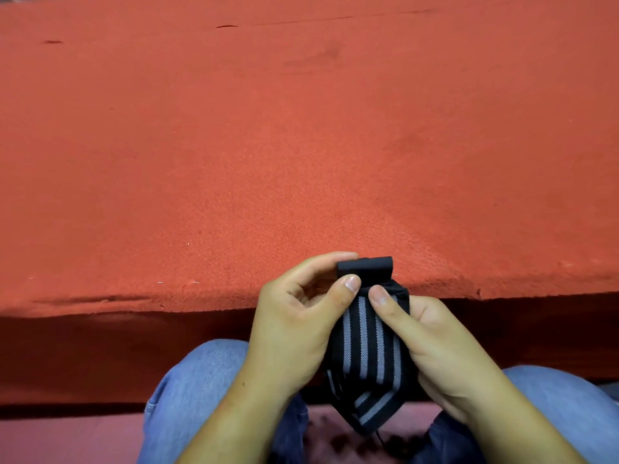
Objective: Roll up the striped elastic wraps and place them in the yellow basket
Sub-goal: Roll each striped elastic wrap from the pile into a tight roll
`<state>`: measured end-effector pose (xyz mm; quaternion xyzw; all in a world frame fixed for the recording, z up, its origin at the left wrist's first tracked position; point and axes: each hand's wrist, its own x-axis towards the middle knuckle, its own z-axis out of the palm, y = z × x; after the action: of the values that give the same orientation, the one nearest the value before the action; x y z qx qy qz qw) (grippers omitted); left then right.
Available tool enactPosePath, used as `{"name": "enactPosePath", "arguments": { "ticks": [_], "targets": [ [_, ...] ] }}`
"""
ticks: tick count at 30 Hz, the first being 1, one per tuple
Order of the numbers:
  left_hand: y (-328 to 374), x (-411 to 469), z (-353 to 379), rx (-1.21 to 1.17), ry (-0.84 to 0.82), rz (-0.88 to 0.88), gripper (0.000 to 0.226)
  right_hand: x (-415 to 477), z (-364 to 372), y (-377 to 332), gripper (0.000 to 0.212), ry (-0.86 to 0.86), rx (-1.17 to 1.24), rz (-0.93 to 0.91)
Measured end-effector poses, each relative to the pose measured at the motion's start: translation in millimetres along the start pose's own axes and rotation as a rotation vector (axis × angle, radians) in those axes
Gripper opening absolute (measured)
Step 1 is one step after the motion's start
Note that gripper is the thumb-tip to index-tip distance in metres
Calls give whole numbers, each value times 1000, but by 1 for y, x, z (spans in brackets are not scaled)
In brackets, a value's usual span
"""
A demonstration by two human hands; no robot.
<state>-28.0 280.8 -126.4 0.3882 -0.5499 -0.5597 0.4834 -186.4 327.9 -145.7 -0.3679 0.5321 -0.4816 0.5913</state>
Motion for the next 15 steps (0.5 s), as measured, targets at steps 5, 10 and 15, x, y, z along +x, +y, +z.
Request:
{"name": "enactPosePath", "arguments": {
  "ticks": [5, 10, 15],
  "targets": [
    [0, 1, 2, -41, 69, 25, 19, 0, 1, -3, 56, 3, -15, 12],
    [0, 2, 1, -55, 28, 36, 22, -1, 1, -5, 46, -10, 118, 1],
    [-1, 2, 1, -72, -34, 39, 21, -2, 1, -10, 41, -23, 233, 15]
  ]
}}
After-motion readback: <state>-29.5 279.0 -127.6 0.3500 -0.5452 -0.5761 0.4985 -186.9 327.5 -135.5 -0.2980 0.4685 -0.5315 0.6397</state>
